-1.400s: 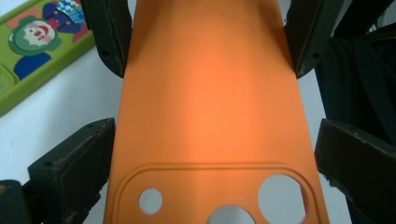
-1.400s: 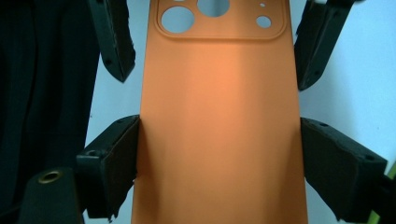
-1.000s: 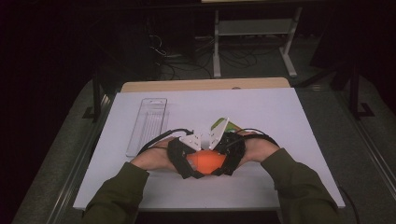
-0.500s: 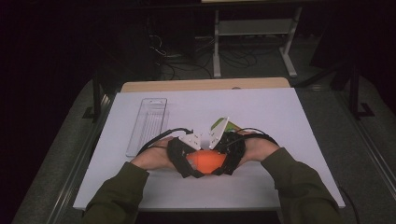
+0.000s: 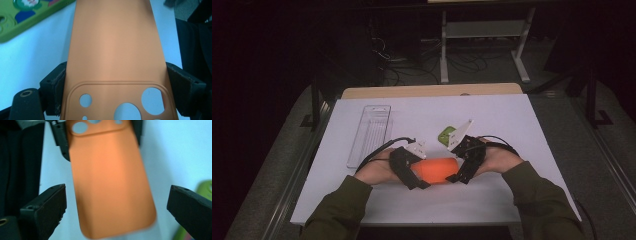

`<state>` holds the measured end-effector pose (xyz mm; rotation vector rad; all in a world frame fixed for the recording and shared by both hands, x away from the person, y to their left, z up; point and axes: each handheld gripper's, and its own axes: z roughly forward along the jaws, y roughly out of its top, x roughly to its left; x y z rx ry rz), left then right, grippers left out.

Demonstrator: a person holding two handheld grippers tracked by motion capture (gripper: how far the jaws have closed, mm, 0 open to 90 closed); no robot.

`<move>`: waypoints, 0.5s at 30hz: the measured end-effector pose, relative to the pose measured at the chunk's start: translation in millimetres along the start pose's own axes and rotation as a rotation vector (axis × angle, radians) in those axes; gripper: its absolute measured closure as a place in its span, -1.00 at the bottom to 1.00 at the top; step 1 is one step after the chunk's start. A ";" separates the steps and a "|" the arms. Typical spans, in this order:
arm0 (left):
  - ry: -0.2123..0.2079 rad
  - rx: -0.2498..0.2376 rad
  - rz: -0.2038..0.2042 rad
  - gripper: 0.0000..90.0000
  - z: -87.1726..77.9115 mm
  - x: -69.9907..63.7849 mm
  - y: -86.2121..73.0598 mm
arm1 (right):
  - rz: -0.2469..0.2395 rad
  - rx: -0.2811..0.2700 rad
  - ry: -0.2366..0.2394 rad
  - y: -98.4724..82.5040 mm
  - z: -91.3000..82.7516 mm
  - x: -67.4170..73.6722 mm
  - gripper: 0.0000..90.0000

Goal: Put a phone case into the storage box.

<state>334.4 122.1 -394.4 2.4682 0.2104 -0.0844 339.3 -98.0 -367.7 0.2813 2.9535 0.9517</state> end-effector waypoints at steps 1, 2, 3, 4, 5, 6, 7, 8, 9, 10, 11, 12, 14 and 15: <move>0.009 0.005 -0.012 -0.64 0.1 -0.1 -0.8 | 0.000 0.000 0.000 0.0 0.0 0.0 -0.95; 0.021 0.004 -0.028 -0.64 0.4 -0.3 -1.6 | -0.003 -0.047 -0.032 -5.9 -3.7 -2.9 -0.95; 0.028 0.002 -0.053 -0.64 0.6 -0.1 -2.4 | -0.003 -0.047 -0.032 -5.9 -3.7 -2.9 -0.95; 0.053 -0.003 -0.092 -0.64 1.0 -1.0 -3.4 | 0.039 -0.075 -0.058 -12.1 -8.1 -2.6 -0.95; 0.053 -0.003 -0.092 -0.64 1.0 -1.0 -3.4 | 0.049 -0.081 -0.066 -14.6 -9.3 -2.5 -0.95; 0.068 0.000 -0.109 -0.64 1.6 -1.7 -3.6 | 0.049 -0.081 -0.066 -14.6 -9.3 -2.5 -0.95; 0.085 -0.001 -0.125 -0.64 2.7 -3.1 -3.8 | 0.071 -0.090 -0.081 -17.8 -10.5 -1.9 -0.95; 0.097 -0.001 -0.140 -0.64 3.2 -4.2 -4.0 | 0.117 -0.104 -0.101 -24.6 -11.0 -1.5 -0.95; 0.108 0.002 -0.151 -0.64 3.4 -4.3 -4.1 | 0.117 -0.104 -0.101 -24.6 -11.0 -1.5 -0.95; 0.124 0.006 -0.166 -0.64 3.3 -4.7 -4.3 | 0.166 -0.115 -0.109 -26.3 -11.2 0.7 -0.95; 0.137 0.006 -0.184 -0.64 2.7 -4.5 -4.7 | 0.180 -0.121 -0.111 -28.5 -11.6 1.0 -0.95; 0.151 0.003 -0.192 -0.64 1.8 -3.8 -5.2 | 0.200 -0.132 -0.129 -30.4 -11.5 2.5 -0.95; 0.175 -0.020 -0.219 -0.65 -0.2 -2.2 -6.5 | 0.232 -0.157 -0.160 -34.3 -12.4 4.3 -0.95; 0.181 -0.028 -0.236 -0.65 -1.9 -0.6 -7.6 | 0.247 -0.163 -0.172 -35.4 -12.6 5.2 -0.95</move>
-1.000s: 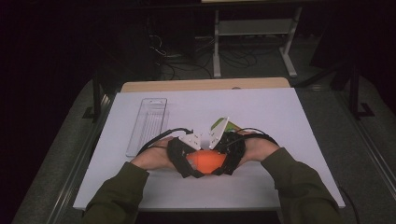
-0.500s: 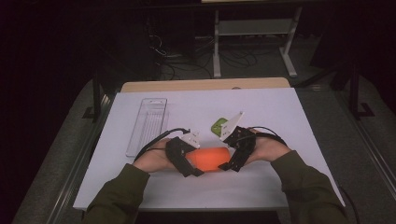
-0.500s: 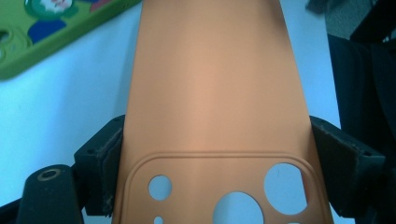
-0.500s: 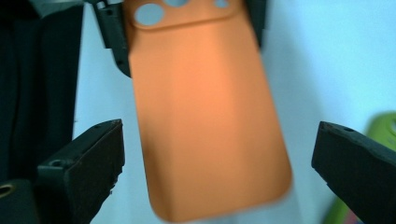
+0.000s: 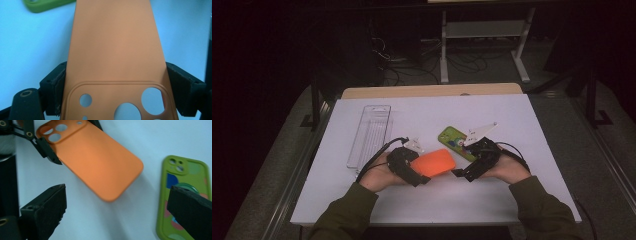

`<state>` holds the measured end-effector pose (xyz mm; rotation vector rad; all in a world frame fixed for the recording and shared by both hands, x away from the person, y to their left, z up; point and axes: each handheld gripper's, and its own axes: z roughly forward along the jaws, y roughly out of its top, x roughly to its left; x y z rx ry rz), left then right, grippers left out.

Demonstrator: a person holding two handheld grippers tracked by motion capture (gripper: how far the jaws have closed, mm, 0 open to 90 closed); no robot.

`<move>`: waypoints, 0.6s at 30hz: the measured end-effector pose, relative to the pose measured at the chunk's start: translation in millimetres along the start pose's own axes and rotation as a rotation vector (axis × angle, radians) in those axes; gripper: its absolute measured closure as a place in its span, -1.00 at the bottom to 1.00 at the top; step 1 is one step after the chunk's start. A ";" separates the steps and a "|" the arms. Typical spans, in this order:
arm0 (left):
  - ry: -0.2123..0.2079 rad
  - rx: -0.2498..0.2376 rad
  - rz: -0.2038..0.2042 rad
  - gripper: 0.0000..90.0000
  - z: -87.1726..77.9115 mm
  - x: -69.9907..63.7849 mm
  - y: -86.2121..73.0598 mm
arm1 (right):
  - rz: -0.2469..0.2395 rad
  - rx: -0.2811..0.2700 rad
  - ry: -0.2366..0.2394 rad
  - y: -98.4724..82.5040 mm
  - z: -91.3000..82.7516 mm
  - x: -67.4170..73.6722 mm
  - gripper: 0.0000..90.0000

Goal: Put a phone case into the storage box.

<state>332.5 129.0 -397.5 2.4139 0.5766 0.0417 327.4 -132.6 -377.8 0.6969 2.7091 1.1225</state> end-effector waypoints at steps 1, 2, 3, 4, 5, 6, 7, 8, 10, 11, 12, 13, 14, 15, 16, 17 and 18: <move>0.007 -0.017 -0.032 -0.65 -1.6 1.4 -0.7 | 0.027 -0.015 0.002 -1.6 -0.3 0.8 -0.95; 0.014 -0.021 -0.040 -0.64 -2.6 1.9 -1.1 | 0.061 -0.022 0.006 -3.2 -0.1 1.3 -0.95; 0.028 -0.020 -0.037 -0.65 -4.1 2.8 -1.8 | 0.067 -0.024 -0.005 -4.4 0.5 1.4 -0.95; 0.038 -0.024 -0.050 -0.64 -5.6 4.0 -2.5 | 0.079 -0.027 -0.019 -5.8 1.6 2.0 -0.95; 0.046 -0.029 -0.057 -0.64 -6.4 4.7 -3.1 | 0.092 -0.039 -0.044 -8.5 3.7 3.6 -0.95; 0.051 -0.026 -0.053 -0.65 -7.6 6.4 -3.5 | 0.092 -0.051 -0.050 -9.8 4.7 5.3 -0.94; 0.058 -0.026 -0.066 -0.65 -8.8 7.9 -4.2 | 0.092 -0.051 -0.050 -9.8 4.7 5.3 -0.94; 0.059 -0.028 -0.077 -0.64 -9.6 8.8 -4.5 | 0.102 -0.055 -0.068 -11.6 6.4 7.0 -0.94; 0.062 -0.010 -0.064 -0.64 -12.1 11.0 -4.9 | 0.111 -0.048 -0.092 -13.9 10.3 8.7 -0.95; 0.061 -0.009 -0.066 -0.64 -12.3 11.3 -4.9 | 0.123 -0.047 -0.105 -15.3 11.8 9.8 -0.96; 0.062 -0.010 -0.073 -0.64 -12.4 11.2 -4.8 | 0.146 -0.052 -0.115 -16.9 13.4 11.4 -0.96; 0.062 -0.010 -0.071 -0.64 -12.3 11.1 -4.7 | 0.152 -0.059 -0.121 -19.6 15.0 12.0 -0.96; 0.061 -0.009 -0.071 -0.65 -12.4 10.7 -4.6 | 0.162 -0.066 -0.131 -21.1 16.6 13.0 -0.97; 0.057 -0.011 -0.082 -0.65 -12.0 10.0 -4.6 | 0.163 -0.074 -0.139 -22.8 17.6 13.6 -0.97; 0.056 -0.013 -0.081 -0.65 -11.7 10.1 -4.5 | 0.164 -0.092 -0.156 -25.1 18.5 14.8 -0.97; 0.054 -0.014 -0.078 -0.65 -11.5 10.5 -4.3 | 0.170 -0.112 -0.171 -27.7 19.3 14.7 -0.97; 0.051 -0.014 -0.075 -0.65 -11.1 11.1 -4.1 | 0.187 -0.122 -0.168 -29.9 19.9 14.6 -0.97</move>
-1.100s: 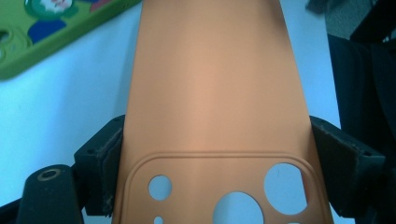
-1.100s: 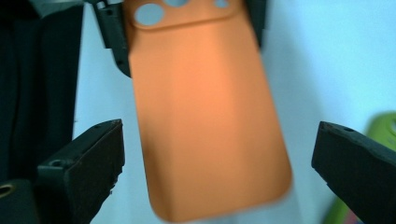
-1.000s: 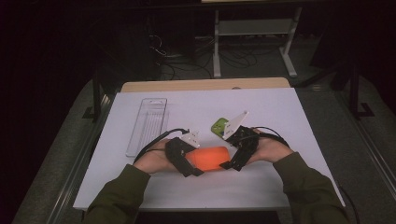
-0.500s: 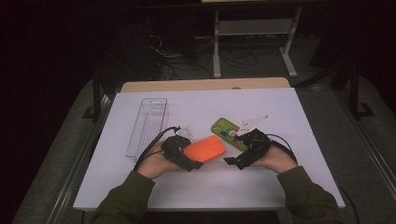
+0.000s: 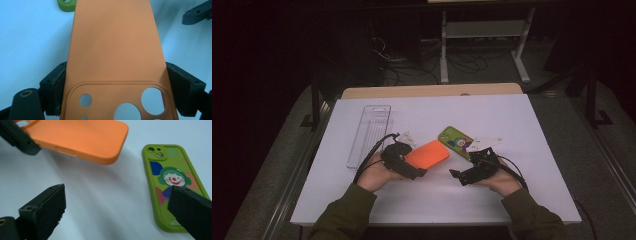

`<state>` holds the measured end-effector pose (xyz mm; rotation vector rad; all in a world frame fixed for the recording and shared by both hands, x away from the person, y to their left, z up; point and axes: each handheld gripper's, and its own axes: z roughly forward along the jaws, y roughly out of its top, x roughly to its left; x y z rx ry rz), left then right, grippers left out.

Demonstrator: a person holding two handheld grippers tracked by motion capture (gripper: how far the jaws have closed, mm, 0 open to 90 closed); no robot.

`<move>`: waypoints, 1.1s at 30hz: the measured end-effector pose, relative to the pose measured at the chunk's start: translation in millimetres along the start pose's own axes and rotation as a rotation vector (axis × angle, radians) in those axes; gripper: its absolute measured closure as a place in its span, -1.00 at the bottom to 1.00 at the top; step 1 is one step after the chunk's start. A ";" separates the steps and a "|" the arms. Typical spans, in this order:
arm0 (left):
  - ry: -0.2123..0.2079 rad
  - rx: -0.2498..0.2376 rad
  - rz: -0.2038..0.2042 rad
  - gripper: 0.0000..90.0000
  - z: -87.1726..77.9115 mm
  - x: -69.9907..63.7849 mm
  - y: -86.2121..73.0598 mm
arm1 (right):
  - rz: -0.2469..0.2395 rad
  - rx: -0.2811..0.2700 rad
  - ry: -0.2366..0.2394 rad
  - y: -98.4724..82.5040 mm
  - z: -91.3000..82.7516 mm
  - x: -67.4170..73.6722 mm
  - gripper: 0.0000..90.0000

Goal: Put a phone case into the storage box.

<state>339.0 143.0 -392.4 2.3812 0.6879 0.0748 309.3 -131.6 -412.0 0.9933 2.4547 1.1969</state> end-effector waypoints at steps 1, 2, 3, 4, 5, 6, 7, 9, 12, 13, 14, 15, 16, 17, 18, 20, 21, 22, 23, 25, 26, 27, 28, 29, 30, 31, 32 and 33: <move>-0.005 -0.004 -0.006 -0.65 0.4 0.0 0.1 | 0.006 -0.005 0.004 -1.8 0.7 -0.5 -0.97; -0.006 -0.004 -0.007 -0.65 0.5 0.1 0.2 | 0.014 -0.010 0.002 -3.6 2.1 -0.6 -0.97; -0.004 -0.003 -0.005 -0.65 0.3 0.2 0.2 | 0.011 -0.009 -0.020 -4.9 4.4 -0.6 -0.97; -0.005 -0.005 -0.002 -0.65 0.1 0.4 0.2 | 0.010 -0.008 -0.032 -5.1 5.4 0.5 -0.97; -0.009 -0.009 -0.003 -0.65 0.0 0.6 0.3 | 0.010 -0.008 -0.032 -5.1 5.4 0.5 -0.97; -0.010 -0.012 -0.003 -0.65 -0.2 1.2 0.2 | 0.001 -0.007 -0.043 -5.2 5.5 1.1 -0.97; -0.011 -0.012 -0.009 -0.65 -0.6 1.3 0.2 | -0.005 -0.013 -0.047 -4.9 5.7 1.2 -0.97; -0.012 -0.016 -0.012 -0.65 -1.7 1.5 0.1 | -0.008 -0.023 -0.047 -4.2 5.7 0.8 -0.97; -0.019 -0.026 -0.021 -0.65 -2.4 1.7 -0.1 | -0.019 -0.025 -0.065 -4.4 6.0 1.3 -0.97; -0.021 -0.028 -0.023 -0.65 -2.5 1.6 -0.1 | -0.023 -0.024 -0.076 -4.3 5.9 2.0 -0.97; -0.021 -0.028 -0.019 -0.65 -2.8 1.7 -0.1 | -0.054 -0.033 -0.102 -4.3 6.5 4.0 -0.97; -0.023 -0.033 -0.024 -0.65 -2.9 1.1 0.0 | -0.054 -0.033 -0.102 -4.3 6.5 4.0 -0.97; -0.025 -0.047 -0.036 -0.65 -2.2 0.0 0.3 | -0.085 -0.037 -0.121 -4.4 6.8 4.5 -0.97; -0.023 -0.042 -0.028 -0.65 -2.7 0.2 0.5 | -0.119 -0.035 -0.137 -4.6 6.7 4.5 -0.97; -0.022 -0.028 -0.008 -0.65 -3.7 1.5 0.5 | -0.129 -0.039 -0.145 -4.5 7.2 5.6 -0.97; -0.025 -0.043 -0.028 -0.65 -2.9 0.3 0.5 | -0.132 -0.042 -0.156 -4.3 8.4 8.8 -0.97; -0.025 -0.042 -0.026 -0.65 -3.0 0.3 0.5 | -0.161 -0.045 -0.166 -4.2 8.6 9.3 -0.97; -0.025 -0.043 -0.026 -0.65 -3.0 0.2 0.4 | -0.161 -0.045 -0.166 -4.2 8.6 9.3 -0.97; -0.024 -0.024 0.003 -0.65 -4.5 1.9 0.5 | -0.177 -0.056 -0.181 -3.8 8.4 11.1 -0.97; -0.028 -0.028 0.000 -0.65 -4.9 1.2 0.5 | -0.184 -0.064 -0.189 -3.7 8.2 12.1 -0.97; -0.029 -0.029 -0.001 -0.65 -5.4 1.0 0.6 | -0.195 -0.068 -0.195 -3.3 8.1 12.3 -0.97; -0.029 -0.029 0.002 -0.65 -5.7 0.9 0.9 | -0.209 -0.068 -0.203 -3.2 8.0 12.7 -0.97; -0.031 -0.026 0.011 -0.65 -6.1 1.3 1.2 | -0.235 -0.071 -0.218 -3.0 8.0 14.6 -0.97; -0.029 -0.031 0.008 -0.65 -6.2 0.5 1.3 | -0.262 -0.070 -0.230 -3.0 8.2 14.9 -0.97; -0.029 -0.031 0.008 -0.64 -6.2 0.5 1.3 | -0.278 -0.072 -0.237 -2.9 8.4 15.3 -0.97; -0.032 -0.057 -0.025 -0.65 -4.8 -2.2 1.4 | -0.300 -0.074 -0.245 -2.8 8.5 15.9 -0.97; -0.029 -0.053 -0.019 -0.65 -5.3 -2.0 1.6 | -0.300 -0.074 -0.245 -2.8 8.5 15.9 -0.97; -0.028 -0.052 -0.015 -0.65 -5.5 -1.9 1.8 | -0.297 -0.079 -0.252 -2.7 8.6 17.8 -0.97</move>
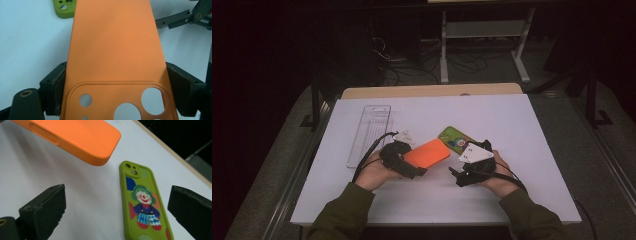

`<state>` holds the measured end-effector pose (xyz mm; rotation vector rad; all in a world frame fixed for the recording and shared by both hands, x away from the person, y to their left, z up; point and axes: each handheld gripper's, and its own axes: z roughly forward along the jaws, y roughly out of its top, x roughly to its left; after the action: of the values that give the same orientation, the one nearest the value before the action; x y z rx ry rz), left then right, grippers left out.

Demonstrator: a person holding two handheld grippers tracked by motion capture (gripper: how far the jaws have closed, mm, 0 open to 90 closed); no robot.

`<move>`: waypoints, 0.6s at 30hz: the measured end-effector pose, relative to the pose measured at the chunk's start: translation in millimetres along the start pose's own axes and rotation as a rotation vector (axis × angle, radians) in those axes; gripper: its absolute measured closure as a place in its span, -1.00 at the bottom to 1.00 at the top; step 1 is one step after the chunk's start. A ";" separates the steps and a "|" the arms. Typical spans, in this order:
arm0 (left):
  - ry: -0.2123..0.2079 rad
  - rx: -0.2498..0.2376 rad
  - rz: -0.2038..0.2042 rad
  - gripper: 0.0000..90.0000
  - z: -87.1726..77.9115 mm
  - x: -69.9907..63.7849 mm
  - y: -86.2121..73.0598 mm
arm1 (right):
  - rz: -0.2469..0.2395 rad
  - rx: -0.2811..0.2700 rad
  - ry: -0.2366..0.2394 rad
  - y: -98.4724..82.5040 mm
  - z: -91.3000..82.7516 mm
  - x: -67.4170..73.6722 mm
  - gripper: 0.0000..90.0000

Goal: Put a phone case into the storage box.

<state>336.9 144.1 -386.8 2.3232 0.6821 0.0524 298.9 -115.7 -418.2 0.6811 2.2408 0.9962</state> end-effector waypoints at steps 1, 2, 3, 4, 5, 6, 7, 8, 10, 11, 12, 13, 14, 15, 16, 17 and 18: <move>0.000 0.001 0.001 -0.65 -0.1 -0.1 0.0 | -0.017 -0.005 -0.004 0.1 0.1 0.3 -0.97; -0.001 0.001 -0.001 -0.65 -0.1 -0.3 0.0 | -0.028 -0.005 -0.009 0.4 0.1 1.2 -0.97; -0.001 0.013 0.016 -0.65 -0.6 0.5 0.1 | -0.037 -0.004 -0.017 0.5 0.1 2.4 -0.97; 0.000 0.023 0.030 -0.64 -1.1 1.5 0.2 | -0.058 -0.005 -0.020 0.5 0.7 3.4 -0.97; 0.000 0.003 0.011 -0.65 0.4 0.0 0.1 | -0.071 -0.003 -0.021 0.4 0.9 4.0 -0.97; 0.001 0.001 0.010 -0.65 0.6 -0.1 0.2 | -0.083 -0.004 -0.027 0.3 1.1 5.3 -0.97; 0.001 0.001 0.011 -0.65 0.7 0.1 0.1 | -0.097 -0.003 -0.033 0.5 1.3 6.3 -0.97; 0.002 0.001 0.011 -0.65 0.7 0.1 0.1 | -0.111 -0.003 -0.040 0.8 1.3 7.5 -0.97; 0.002 0.008 0.018 -0.65 0.2 0.7 0.1 | -0.146 -0.006 -0.056 1.4 1.5 9.6 -0.97; 0.003 0.024 0.040 -0.64 -1.1 2.3 0.3 | -0.171 -0.007 -0.074 2.0 1.4 12.0 -0.97; 0.004 0.023 0.036 -0.64 -1.2 2.0 0.2 | -0.171 -0.007 -0.074 2.0 1.4 12.0 -0.97; 0.005 0.015 0.030 -0.65 -1.0 1.5 0.1 | -0.196 -0.008 -0.081 1.9 1.7 12.2 -0.97; 0.007 -0.001 0.013 -0.65 -0.4 0.3 0.2 | -0.229 -0.010 -0.089 2.2 1.6 13.1 -0.97; 0.007 -0.001 0.014 -0.65 -0.6 0.4 0.2 | -0.229 -0.010 -0.089 2.2 1.6 13.1 -0.97; 0.008 -0.004 0.010 -0.65 -0.5 0.1 0.2 | -0.237 -0.014 -0.100 2.2 1.5 13.9 -0.97; 0.009 -0.001 0.014 -0.64 -0.6 0.3 0.2 | -0.255 -0.019 -0.106 2.2 1.6 14.6 -0.97; 0.008 0.009 0.025 -0.64 -0.9 1.0 0.2 | -0.263 -0.022 -0.110 2.3 1.7 15.1 -0.97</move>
<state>337.7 145.0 -386.1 2.3413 0.6586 0.0708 290.1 -103.7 -421.9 0.4072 2.1526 0.8313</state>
